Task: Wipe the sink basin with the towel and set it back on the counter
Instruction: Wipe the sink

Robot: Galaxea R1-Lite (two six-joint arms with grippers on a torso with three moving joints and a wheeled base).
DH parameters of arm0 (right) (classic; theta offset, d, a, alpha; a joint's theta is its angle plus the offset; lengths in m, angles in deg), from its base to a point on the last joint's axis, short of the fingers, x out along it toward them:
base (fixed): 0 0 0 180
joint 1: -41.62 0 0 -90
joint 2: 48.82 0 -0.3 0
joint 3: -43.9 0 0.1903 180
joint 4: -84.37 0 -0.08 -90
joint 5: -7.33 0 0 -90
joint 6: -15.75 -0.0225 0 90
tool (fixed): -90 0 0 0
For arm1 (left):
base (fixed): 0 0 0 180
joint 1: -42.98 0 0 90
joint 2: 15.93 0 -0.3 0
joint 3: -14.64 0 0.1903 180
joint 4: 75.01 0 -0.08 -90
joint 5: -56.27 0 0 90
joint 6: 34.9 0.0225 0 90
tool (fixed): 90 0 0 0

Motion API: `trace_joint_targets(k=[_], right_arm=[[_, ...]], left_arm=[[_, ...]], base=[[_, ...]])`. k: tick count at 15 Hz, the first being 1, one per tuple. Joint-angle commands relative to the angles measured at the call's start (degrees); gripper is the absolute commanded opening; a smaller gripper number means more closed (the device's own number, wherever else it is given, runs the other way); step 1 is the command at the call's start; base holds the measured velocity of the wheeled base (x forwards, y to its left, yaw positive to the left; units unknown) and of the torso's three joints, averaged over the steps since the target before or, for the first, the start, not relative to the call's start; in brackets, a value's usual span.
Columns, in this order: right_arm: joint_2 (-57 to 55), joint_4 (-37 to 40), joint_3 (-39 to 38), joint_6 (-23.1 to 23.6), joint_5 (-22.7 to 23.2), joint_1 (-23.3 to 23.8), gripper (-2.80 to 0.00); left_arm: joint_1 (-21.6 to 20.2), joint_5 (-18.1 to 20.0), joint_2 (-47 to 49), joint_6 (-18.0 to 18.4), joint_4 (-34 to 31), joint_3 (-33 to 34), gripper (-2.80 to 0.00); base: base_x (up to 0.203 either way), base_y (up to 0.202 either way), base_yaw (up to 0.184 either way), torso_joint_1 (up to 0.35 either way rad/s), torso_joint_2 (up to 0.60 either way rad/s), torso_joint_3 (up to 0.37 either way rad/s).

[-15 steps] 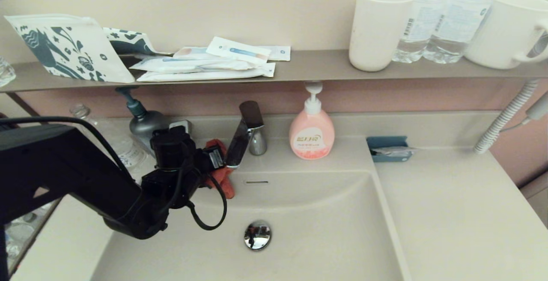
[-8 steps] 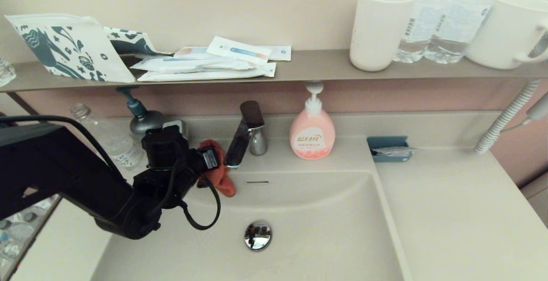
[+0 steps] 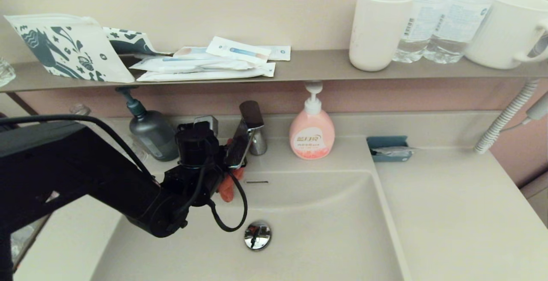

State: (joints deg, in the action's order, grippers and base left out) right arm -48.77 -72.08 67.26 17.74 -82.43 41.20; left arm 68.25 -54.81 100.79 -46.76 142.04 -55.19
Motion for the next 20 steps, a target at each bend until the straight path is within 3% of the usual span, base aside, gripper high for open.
trace_joint_targets(k=[1,7,16,20], right_arm=[[0.0,0.0,0.0,0.0,0.0,0.0,-2.80],[0.0,0.0,0.0,0.0,0.0,0.0,-2.80],[0.0,0.0,0.0,0.0,0.0,0.0,-2.80],[0.0,0.0,0.0,0.0,0.0,0.0,-2.80]], left_arm=[[-0.1,-0.1,0.3,-0.2,0.5,-0.2,-2.80],[-6.6,2.7,0.3,-0.3,0.7,2.4,-2.80],[-10.6,4.4,-9.4,0.1,0.6,14.6,-2.80],[-17.4,10.2,-14.3,3.0,0.7,23.0,-2.80]], base=[[0.000,0.000,0.000,0.000,0.00,0.000],[0.000,0.000,0.000,0.000,0.00,0.000],[0.000,0.000,0.000,0.000,0.00,0.000],[0.000,0.000,0.000,0.000,0.00,0.000]])
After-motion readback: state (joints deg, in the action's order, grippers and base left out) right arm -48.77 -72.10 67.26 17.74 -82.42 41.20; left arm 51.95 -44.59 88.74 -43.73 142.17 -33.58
